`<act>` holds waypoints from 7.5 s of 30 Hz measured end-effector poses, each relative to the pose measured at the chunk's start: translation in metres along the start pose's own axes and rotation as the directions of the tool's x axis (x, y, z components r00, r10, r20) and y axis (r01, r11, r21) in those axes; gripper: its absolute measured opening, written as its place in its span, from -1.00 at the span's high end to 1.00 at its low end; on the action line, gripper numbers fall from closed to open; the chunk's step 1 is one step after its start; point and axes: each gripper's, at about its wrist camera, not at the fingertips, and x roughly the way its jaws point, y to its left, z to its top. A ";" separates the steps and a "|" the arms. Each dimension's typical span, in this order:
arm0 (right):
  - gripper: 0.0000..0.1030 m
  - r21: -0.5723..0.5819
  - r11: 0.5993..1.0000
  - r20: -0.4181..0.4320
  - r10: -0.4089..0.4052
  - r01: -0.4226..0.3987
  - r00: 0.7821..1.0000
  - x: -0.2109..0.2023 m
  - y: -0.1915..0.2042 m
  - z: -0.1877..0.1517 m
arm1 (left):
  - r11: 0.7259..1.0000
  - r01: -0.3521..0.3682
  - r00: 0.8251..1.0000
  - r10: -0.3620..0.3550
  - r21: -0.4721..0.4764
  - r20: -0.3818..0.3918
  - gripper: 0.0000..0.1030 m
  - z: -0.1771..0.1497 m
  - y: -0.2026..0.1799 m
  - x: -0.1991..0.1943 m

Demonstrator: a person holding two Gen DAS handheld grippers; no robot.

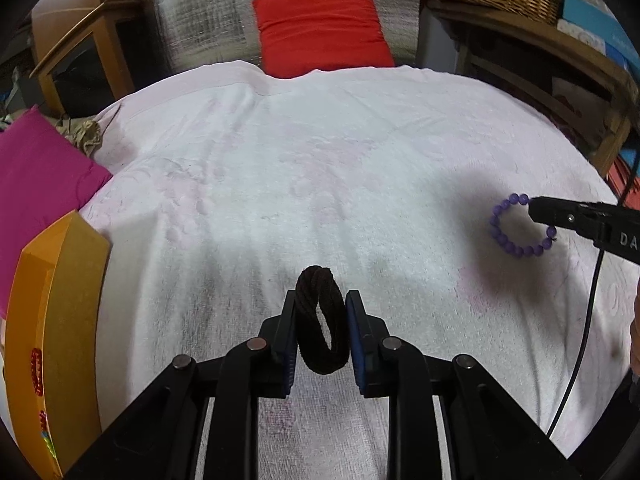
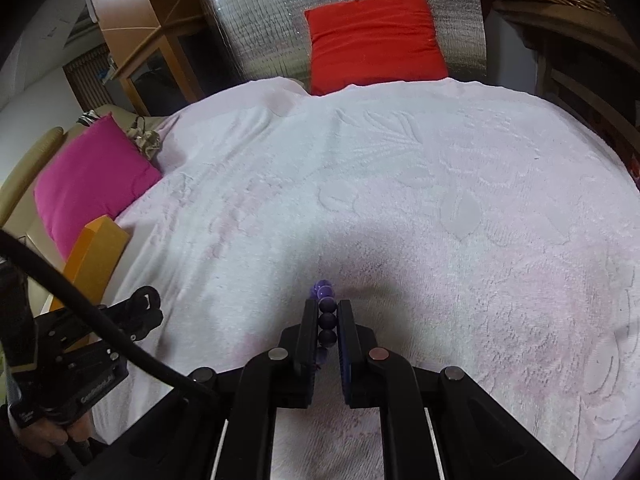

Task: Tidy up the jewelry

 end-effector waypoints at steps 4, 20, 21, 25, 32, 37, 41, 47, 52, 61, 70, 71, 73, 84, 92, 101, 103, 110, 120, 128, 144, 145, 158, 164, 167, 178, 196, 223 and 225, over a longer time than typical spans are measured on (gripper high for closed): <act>0.80 -0.011 1.000 0.008 0.015 -0.015 1.000 -0.007 0.006 -0.001 | 1.000 0.012 1.000 -0.011 -0.027 0.024 0.56 -0.003 0.006 -0.010; 0.80 -0.026 0.996 0.034 0.081 -0.080 0.996 -0.023 0.036 -0.004 | 0.987 -0.012 0.997 0.024 -0.157 0.079 0.56 -0.042 0.034 -0.059; 0.80 -0.029 0.996 0.035 0.084 -0.083 0.996 -0.024 0.040 -0.005 | 0.987 -0.013 0.996 0.027 -0.162 0.084 0.56 -0.044 0.035 -0.065; 0.80 -0.049 0.995 0.041 0.094 -0.091 0.995 -0.030 0.059 -0.007 | 0.986 -0.020 0.994 0.037 -0.166 0.100 0.56 -0.052 0.045 -0.092; 0.80 -0.116 0.979 0.027 0.172 -0.168 0.985 -0.040 0.123 -0.010 | 0.973 -0.065 0.988 0.093 -0.222 0.121 0.56 -0.071 0.090 -0.135; 0.80 -0.202 0.951 -0.014 0.237 -0.235 0.971 -0.039 0.185 -0.009 | 0.952 -0.124 0.979 0.163 -0.281 0.120 0.56 -0.094 0.134 -0.159; 0.80 -0.253 0.924 -0.057 0.283 -0.288 0.957 -0.033 0.233 -0.003 | 0.924 -0.199 0.966 0.242 -0.326 0.096 0.56 -0.116 0.177 -0.174; 0.80 -0.317 0.879 -0.114 0.338 -0.356 0.934 -0.021 0.305 0.009 | 0.895 -0.277 0.953 0.303 -0.351 0.022 0.56 -0.135 0.232 -0.171; 0.80 -0.326 0.850 -0.198 0.367 -0.414 0.909 0.011 0.360 0.017 | 0.887 -0.286 0.955 0.294 -0.362 -0.033 0.56 -0.132 0.267 -0.152; 0.80 -0.308 0.848 -0.324 0.333 -0.431 0.886 0.090 0.429 0.007 | 0.888 -0.288 0.956 0.250 -0.357 -0.151 0.56 -0.128 0.298 -0.103; 0.80 -0.265 0.874 -0.387 0.290 -0.407 0.875 0.145 0.450 0.000 | 0.883 -0.278 0.952 0.201 -0.378 -0.230 0.56 -0.131 0.314 -0.067; 0.80 -0.260 0.876 -0.392 0.288 -0.406 0.874 0.148 0.449 0.000 | 0.882 -0.282 0.950 0.201 -0.378 -0.238 0.56 -0.131 0.315 -0.064; 0.80 -0.252 0.884 -0.408 0.273 -0.395 0.871 0.157 0.448 -0.001 | 0.882 -0.287 0.947 0.202 -0.374 -0.251 0.56 -0.133 0.316 -0.059; 0.74 -0.262 0.901 -0.400 0.225 -0.345 0.889 0.173 0.443 -0.002 | 0.877 -0.320 0.926 0.210 -0.359 -0.313 0.20 -0.135 0.316 -0.047; 0.56 -0.254 0.898 -0.353 0.261 -0.360 0.899 0.150 0.429 0.009 | 0.866 -0.369 0.918 0.283 -0.338 -0.277 -0.19 -0.131 0.297 -0.077; 0.56 -0.296 0.878 -0.259 0.304 -0.375 0.917 0.085 0.396 0.016 | 0.843 -0.430 0.903 0.405 -0.324 -0.143 -0.30 -0.119 0.251 -0.144; 0.56 -0.299 0.877 -0.243 0.311 -0.376 0.919 0.070 0.384 0.016 | 0.841 -0.434 0.900 0.419 -0.323 -0.117 -0.31 -0.114 0.245 -0.153; 0.32 -0.321 0.874 -0.186 0.319 -0.364 0.929 0.015 0.348 0.010 | 0.832 -0.442 0.889 0.456 -0.335 -0.042 -0.31 -0.113 0.213 -0.193; 0.24 -0.351 0.858 -0.119 0.356 -0.375 0.927 -0.049 0.320 -0.007 | 0.829 -0.465 0.866 0.498 -0.309 0.033 -0.32 -0.114 0.178 -0.239; 0.24 -0.383 0.841 -0.075 0.385 -0.383 0.920 -0.095 0.319 -0.026 | 0.796 -0.492 0.832 0.549 -0.354 0.078 -0.72 -0.121 0.161 -0.277; 0.08 -0.499 0.825 0.094 0.357 -0.266 0.929 -0.184 0.344 -0.069 | 0.694 -0.575 0.715 0.684 -0.433 0.145 -0.76 -0.129 0.139 -0.347; 0.06 -0.502 0.825 0.106 0.357 -0.260 0.928 -0.188 0.345 -0.070 | 0.691 -0.574 0.710 0.687 -0.440 0.154 -0.76 -0.129 0.138 -0.352; -0.08 -0.504 0.840 0.192 0.334 -0.200 0.923 -0.202 0.346 -0.071 | 0.673 -0.566 0.689 0.704 -0.476 0.175 -0.78 -0.129 0.134 -0.368; -0.08 -0.499 0.843 0.184 0.331 -0.202 0.925 -0.194 0.345 -0.070 | 0.670 -0.568 0.696 0.701 -0.478 0.155 -0.78 -0.129 0.137 -0.362; -0.08 -0.498 0.843 0.182 0.332 -0.205 0.925 -0.194 0.346 -0.071 | 0.666 -0.571 0.696 0.703 -0.479 0.149 -0.78 -0.129 0.138 -0.360; -0.08 -0.499 0.839 0.173 0.340 -0.216 0.924 -0.194 0.347 -0.074 | 0.666 -0.568 0.700 0.700 -0.484 0.142 -0.79 -0.132 0.140 -0.361; -0.12 -0.515 0.829 0.167 0.348 -0.219 0.923 -0.192 0.360 -0.076 | 0.656 -0.560 0.702 0.700 -0.506 0.132 -0.80 -0.140 0.151 -0.362; -0.14 -0.553 0.808 0.156 0.338 -0.202 0.928 -0.179 0.387 -0.075 | 0.648 -0.543 0.710 0.694 -0.534 0.120 -0.80 -0.151 0.176 -0.357; -0.14 -0.561 0.804 0.154 0.336 -0.198 0.929 -0.176 0.390 -0.074 | 0.647 -0.543 0.709 0.695 -0.536 0.120 -0.80 -0.152 0.179 -0.357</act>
